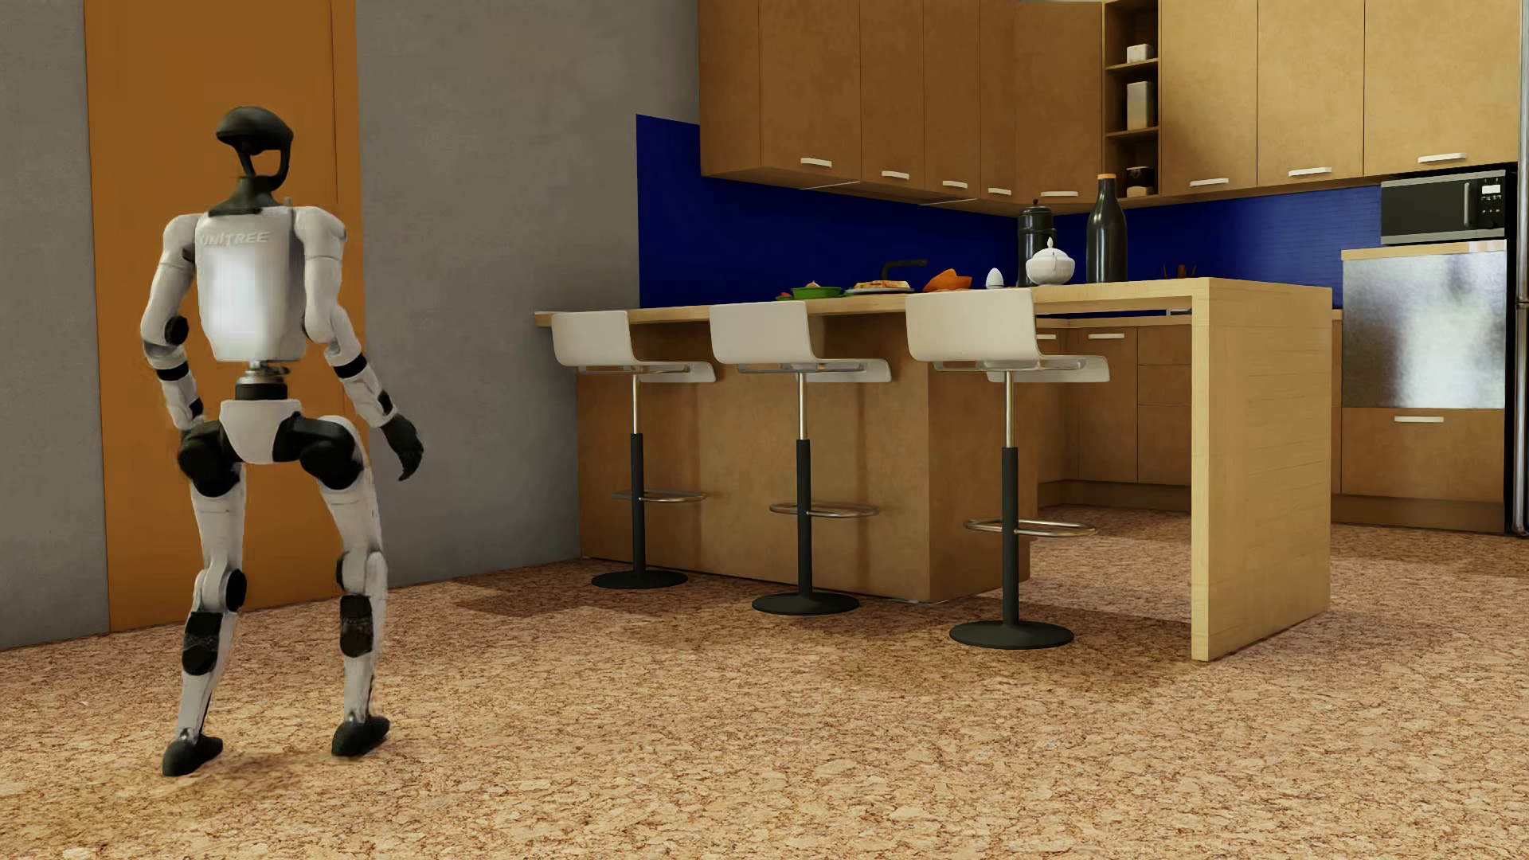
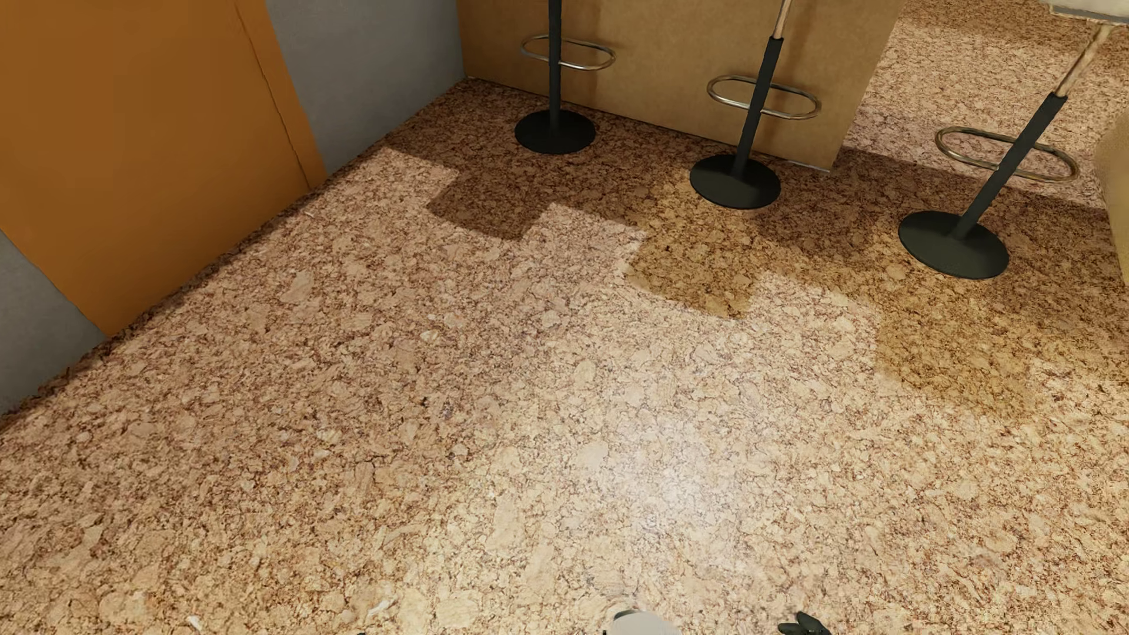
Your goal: Face back
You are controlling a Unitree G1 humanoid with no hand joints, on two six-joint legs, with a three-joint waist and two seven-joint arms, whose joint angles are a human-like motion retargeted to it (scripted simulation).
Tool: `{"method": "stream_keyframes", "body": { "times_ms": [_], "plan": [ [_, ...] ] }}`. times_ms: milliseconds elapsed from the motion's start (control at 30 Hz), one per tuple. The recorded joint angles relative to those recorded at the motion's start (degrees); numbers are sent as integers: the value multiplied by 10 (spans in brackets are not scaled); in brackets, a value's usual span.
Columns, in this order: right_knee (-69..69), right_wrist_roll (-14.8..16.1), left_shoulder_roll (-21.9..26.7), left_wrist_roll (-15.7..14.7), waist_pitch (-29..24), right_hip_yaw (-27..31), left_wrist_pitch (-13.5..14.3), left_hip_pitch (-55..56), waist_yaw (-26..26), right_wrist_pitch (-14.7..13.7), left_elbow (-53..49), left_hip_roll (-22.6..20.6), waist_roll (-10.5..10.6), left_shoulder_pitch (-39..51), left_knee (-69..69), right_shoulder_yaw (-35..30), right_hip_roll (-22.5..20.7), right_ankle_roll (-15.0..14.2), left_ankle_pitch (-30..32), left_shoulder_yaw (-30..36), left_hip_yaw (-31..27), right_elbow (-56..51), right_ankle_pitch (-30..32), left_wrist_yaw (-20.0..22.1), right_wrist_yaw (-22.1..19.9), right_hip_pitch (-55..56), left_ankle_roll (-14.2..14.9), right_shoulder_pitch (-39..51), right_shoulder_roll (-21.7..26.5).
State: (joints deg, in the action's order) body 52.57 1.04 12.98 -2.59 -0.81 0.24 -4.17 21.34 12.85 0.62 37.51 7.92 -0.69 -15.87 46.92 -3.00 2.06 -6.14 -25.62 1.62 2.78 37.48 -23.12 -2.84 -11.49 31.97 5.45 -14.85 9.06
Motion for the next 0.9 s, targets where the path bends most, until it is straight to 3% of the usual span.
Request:
{"method": "stream_keyframes", "body": {
  "times_ms": [33, 67, 100, 133, 167, 200, 233, 267, 333, 400, 433, 467, 500, 533, 567, 600, 633, 667, 700, 767, 800, 833, 867, 900],
  "plan": [
    [-5, -1, -14, 12, 5, -8, -8, -2, -12, 9, -23, 6, -9, 19, 8, 2, 12, -16, -9, 13, 17, 6, -14, -2, 7, -19, 2, 1, 11],
    [-8, -6, -27, 29, 9, -13, -6, -2, -25, 16, -38, 13, -14, 33, 20, 9, 18, -10, -18, 32, 29, 4, 5, -9, 17, -21, 4, -2, 26],
    [-4, -12, -48, 45, 8, -11, 7, 2, -37, 13, -34, 20, -14, 42, 38, 16, 9, 26, -24, 36, 28, 19, 6, -18, 25, -18, 9, 2, 33],
    [-3, -18, -60, 52, -1, -1, 20, 26, -52, 8, -29, 16, -10, 51, 96, 17, -7, 68, 0, 62, 6, 32, 11, -21, 28, -17, -17, 16, 23],
    [-16, -20, -49, 47, 0, 13, 33, 54, -51, -1, -29, -1, -1, 37, 136, 8, -22, 49, 29, 68, -28, 24, 23, -28, 29, -12, -74, 19, 19],
    [-40, -18, -33, 33, 5, 27, 44, 58, -36, -18, -21, -19, 14, 10, 109, -8, -37, 52, 18, 36, -54, 18, 40, -38, 29, -11, -130, 15, 32],
    [-63, -10, -20, 11, 5, 33, 48, 32, -16, -24, 7, -21, 30, 3, 33, -3, -46, 50, -17, 15, -59, 7, 52, -37, 26, -13, -92, 5, 23],
    [-64, 0, -12, -8, -3, 35, 45, -1, -7, -21, 22, -15, 27, 14, -6, -5, -39, 45, -10, 9, -45, 7, 38, -26, 21, -18, 6, -6, 3],
    [-72, 11, -41, -9, -17, 26, 30, -6, -15, 14, -18, -1, 28, 55, 9, -14, -29, 38, -21, 20, -18, 17, 71, 3, 25, -14, 2, -11, 15],
    [-74, 6, -38, 15, -16, 41, 35, -2, 3, 43, -20, 8, 23, 69, 17, 4, -44, 41, -32, 45, -6, 13, 82, 21, 27, 0, 2, 4, 10],
    [-105, 5, -37, 21, -11, 47, 34, -5, 21, 51, -18, 13, 23, 73, -1, -8, -52, 41, -25, 25, -1, -11, 100, 25, 25, -3, 0, -5, 3],
    [-119, 9, -30, 24, -7, 37, 36, -21, 33, 47, -11, 16, 13, 76, -28, -11, -43, 41, -14, 13, 15, -15, 88, 28, 26, -8, 0, -17, -2],
    [-87, 15, -27, 26, -7, 10, 42, -37, 38, 43, -3, 18, 0, 80, -36, 2, -23, 42, -15, 17, 30, -14, 34, 30, 30, -7, 0, -23, 2],
    [-56, 17, -31, 30, -5, -5, 48, -29, 22, 35, -27, 15, -17, 75, -5, 10, 0, 40, -23, 18, 33, 11, 20, 28, 36, -2, -3, -16, 9],
    [-60, 15, -39, 30, -18, -1, 51, 4, -16, 25, -39, 14, -24, 86, 82, 10, -4, 48, -3, 48, 17, 40, 68, 27, 37, -5, -23, 0, 23],
    [-66, 13, -38, 26, -31, 8, 56, 54, -45, 16, -38, 6, -18, 77, 170, 10, -18, 46, 60, 69, -18, 32, 76, 18, 32, -7, -70, 10, 37],
    [-88, 14, -29, 23, -25, 21, 60, 74, -51, -5, -25, -12, -9, 36, 153, 11, -30, 43, 64, 49, -54, 23, 93, 0, 22, -7, -98, 15, 35],
    [-111, 18, -21, 18, -17, 32, 58, 64, -45, -24, -2, -21, 3, 0, 72, 1, -41, 39, 17, 24, -78, 6, 108, -16, 9, -10, -102, 10, 23],
    [-111, 27, -13, 12, -10, 35, 50, 37, -26, -36, 24, -15, 8, -18, -2, -14, -39, 33, 18, 16, -77, -4, 97, -22, -3, -7, 20, 1, 9],
    [-126, 39, -19, 9, -6, 29, 8, 17, -3, -15, -13, -5, 5, 16, -22, -9, -15, 21, 23, 13, -29, -7, 101, -9, -4, -3, 1, 0, -20],
    [-90, 38, -16, 11, -4, 16, 4, -4, 18, 3, -1, -2, -2, 43, -36, -20, -3, 17, 24, 14, -6, -18, 61, 1, 8, -5, -1, -3, -12],
    [-48, 30, -9, 17, 7, 2, 5, -7, 17, 14, -13, -1, -9, 71, -36, 9, 12, 11, 21, 18, 6, -18, 22, 12, 32, -7, 0, -15, 1],
    [-68, 21, -14, 21, 15, 1, 10, -7, -13, 20, -21, -6, -17, 109, -34, 31, 26, 8, 18, 13, 0, -15, 21, 22, 58, -35, 2, -32, 20],
    [-90, 17, -34, 15, 3, -6, 19, -8, -61, 20, -26, -12, -13, 138, -25, 40, 21, 37, 22, 19, -31, -3, 56, 36, 82, -51, -2, -30, 42]
  ]
}}
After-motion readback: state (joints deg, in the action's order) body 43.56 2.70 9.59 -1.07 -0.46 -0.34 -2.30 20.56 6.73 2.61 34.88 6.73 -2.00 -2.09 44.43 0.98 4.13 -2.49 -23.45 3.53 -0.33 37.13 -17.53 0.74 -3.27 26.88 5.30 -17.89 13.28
